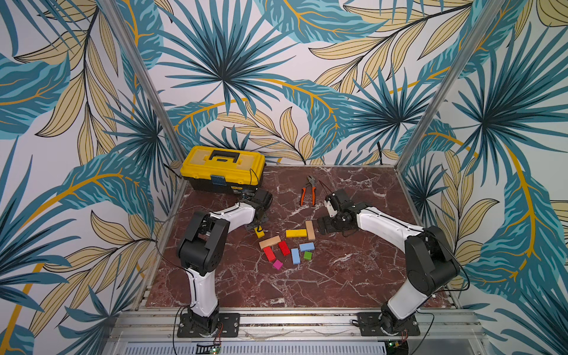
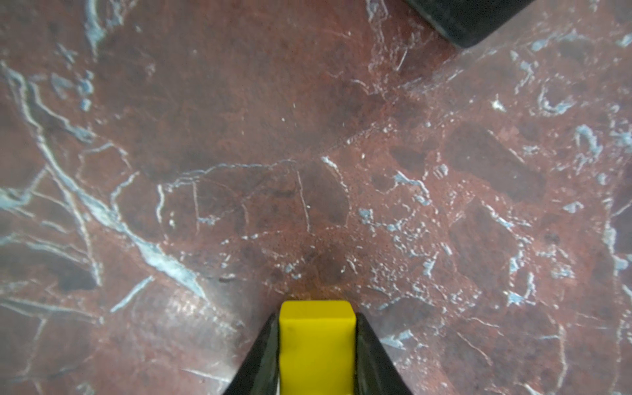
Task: Assemble the letter v with building blocks
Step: Adjust the building block at the center of the board.
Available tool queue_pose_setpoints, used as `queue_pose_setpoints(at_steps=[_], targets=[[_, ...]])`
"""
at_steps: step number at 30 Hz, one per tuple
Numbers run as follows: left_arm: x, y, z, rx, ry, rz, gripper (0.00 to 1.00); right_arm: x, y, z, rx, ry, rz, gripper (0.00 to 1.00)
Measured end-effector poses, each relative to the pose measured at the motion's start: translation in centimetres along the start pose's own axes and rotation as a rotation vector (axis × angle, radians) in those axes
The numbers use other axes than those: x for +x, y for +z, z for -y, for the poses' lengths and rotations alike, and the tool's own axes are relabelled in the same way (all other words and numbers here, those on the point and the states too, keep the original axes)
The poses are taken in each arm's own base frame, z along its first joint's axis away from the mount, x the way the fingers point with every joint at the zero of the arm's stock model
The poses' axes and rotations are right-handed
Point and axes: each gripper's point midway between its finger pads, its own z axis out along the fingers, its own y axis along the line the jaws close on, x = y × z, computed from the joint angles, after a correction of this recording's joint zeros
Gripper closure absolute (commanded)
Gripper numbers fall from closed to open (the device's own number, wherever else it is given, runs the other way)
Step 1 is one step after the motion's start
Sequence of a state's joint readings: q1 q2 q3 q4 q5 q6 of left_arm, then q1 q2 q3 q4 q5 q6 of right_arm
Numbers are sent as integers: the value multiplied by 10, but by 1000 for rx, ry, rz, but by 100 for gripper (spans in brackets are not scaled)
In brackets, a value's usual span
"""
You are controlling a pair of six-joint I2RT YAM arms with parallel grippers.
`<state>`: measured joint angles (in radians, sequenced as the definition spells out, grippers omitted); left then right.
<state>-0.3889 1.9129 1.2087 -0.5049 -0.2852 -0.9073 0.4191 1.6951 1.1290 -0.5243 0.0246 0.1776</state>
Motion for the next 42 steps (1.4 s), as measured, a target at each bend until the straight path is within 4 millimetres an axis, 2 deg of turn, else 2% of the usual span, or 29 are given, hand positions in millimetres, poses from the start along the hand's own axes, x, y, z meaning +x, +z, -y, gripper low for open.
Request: queue_pose_setpoints(at_steps=[11, 20, 26, 42], targets=[[-2, 0, -3, 2, -15, 14, 70, 2, 2, -3, -1, -11, -7, 1], [-1, -2, -14, -14, -80, 32, 70, 3, 2, -6, -4, -22, -8, 1], [1, -4, -21, -26, -110, 40, 61, 3, 2, -8, -6, -35, -8, 1], [0, -4, -22, -26, -119, 44, 42, 5, 2, -17, -12, -70, -8, 0]])
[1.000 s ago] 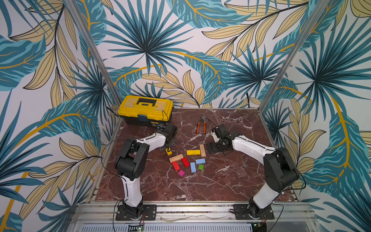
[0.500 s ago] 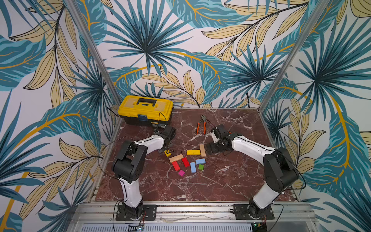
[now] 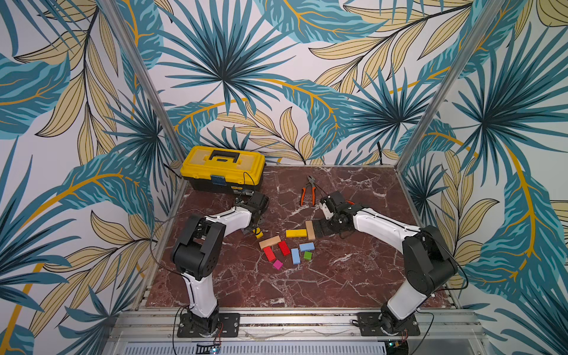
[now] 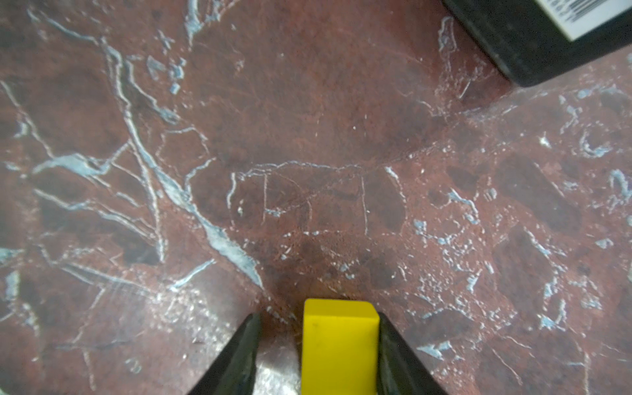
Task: Assemble the letter v with building blocks
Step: Adjust the building block at the center of the board.
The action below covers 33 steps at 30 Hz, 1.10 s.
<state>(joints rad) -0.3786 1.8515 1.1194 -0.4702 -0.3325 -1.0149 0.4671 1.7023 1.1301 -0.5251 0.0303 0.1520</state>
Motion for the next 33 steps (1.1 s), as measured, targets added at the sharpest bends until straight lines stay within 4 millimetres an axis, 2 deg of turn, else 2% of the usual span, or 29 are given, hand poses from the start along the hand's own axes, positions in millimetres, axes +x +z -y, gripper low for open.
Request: queue_pose_setpoints(at_steps=[7, 10, 14, 20, 26, 33], targets=[[0, 0, 0, -1, 3, 0, 34, -2, -3, -17, -19, -48, 12, 1], [0, 0, 0, 2, 5, -2, 33, -3, -4, -38, -43, -102, 30, 0], [0, -1, 1, 6, 15, -16, 33, -8, -8, -75, -108, -178, 84, 1], [1, -1, 2, 15, 26, -31, 28, -26, -16, -121, -198, -232, 183, 1], [0, -1, 4, 28, 20, -50, 25, -51, -2, -160, -255, -238, 208, 1], [-2, -1, 5, 43, 17, -69, 22, -59, 14, -179, -283, -227, 184, 1]])
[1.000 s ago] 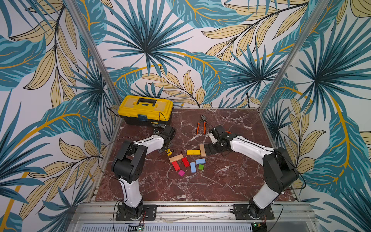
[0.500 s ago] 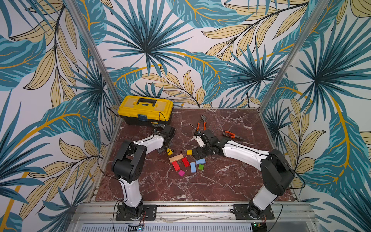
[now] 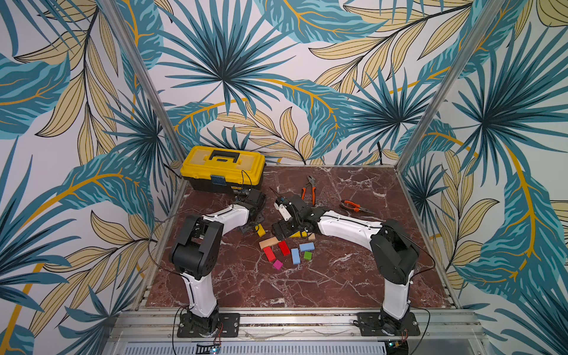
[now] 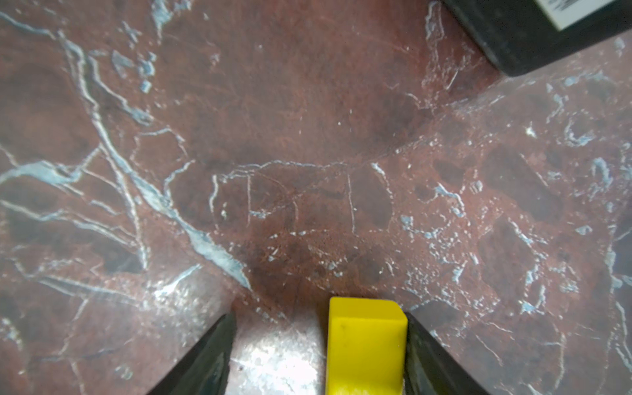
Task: Assemble the letter v with building blocks
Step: Adjust the building block at the center of the board.
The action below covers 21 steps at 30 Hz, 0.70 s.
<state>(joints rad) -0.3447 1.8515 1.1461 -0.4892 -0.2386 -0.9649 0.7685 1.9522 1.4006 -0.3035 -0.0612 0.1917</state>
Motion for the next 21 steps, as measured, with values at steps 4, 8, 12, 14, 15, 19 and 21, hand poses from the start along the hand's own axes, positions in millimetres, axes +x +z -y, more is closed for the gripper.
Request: queue_pose_setpoints(at_steps=[4, 8, 12, 14, 15, 19, 21], targets=[[0, 0, 1, 6, 8, -7, 22, -1, 7, -2, -9, 12, -16, 1], [0, 0, 1, 9, 10, -11, 21, -2, 14, -2, -6, 21, -35, 1], [1, 0, 2, 11, 11, -13, 20, -2, 23, -2, -2, 36, -55, 1], [0, 0, 2, 12, 10, -13, 19, -2, 26, -1, 0, 47, -65, 1], [0, 0, 2, 12, 10, -13, 19, -2, 29, -2, 1, 53, -69, 1], [0, 0, 2, 16, 7, -18, 19, 1, 37, -2, -6, 80, -90, 1], [-1, 0, 2, 21, 1, -24, 19, 3, 37, -4, -15, 98, -95, 1]])
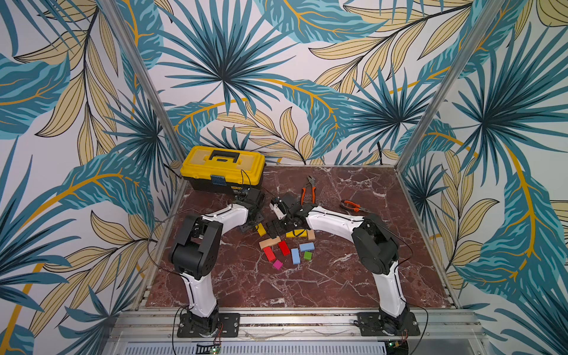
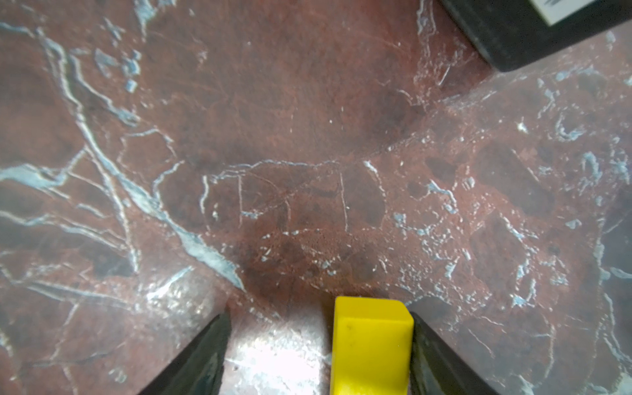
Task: Assemble the letter v with building blocks
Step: Adjust the building block at the center of the board.
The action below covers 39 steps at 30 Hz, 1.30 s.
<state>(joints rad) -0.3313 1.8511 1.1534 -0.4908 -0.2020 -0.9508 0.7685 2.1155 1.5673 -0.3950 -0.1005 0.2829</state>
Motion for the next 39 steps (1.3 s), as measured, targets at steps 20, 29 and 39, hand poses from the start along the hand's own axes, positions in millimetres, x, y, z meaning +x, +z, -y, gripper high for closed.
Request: queue_pose_setpoints(at_steps=[20, 29, 39], targets=[[-4, 0, 2, 27, -26, -25, 18, -3, 18, 4, 38, 140, 3, 1], [-4, 0, 2, 32, -29, -30, 17, -5, 18, 9, 91, 176, 16, 1], [-7, 0, 2, 48, -47, -43, 16, -10, 23, 9, 114, 191, 26, 1]])
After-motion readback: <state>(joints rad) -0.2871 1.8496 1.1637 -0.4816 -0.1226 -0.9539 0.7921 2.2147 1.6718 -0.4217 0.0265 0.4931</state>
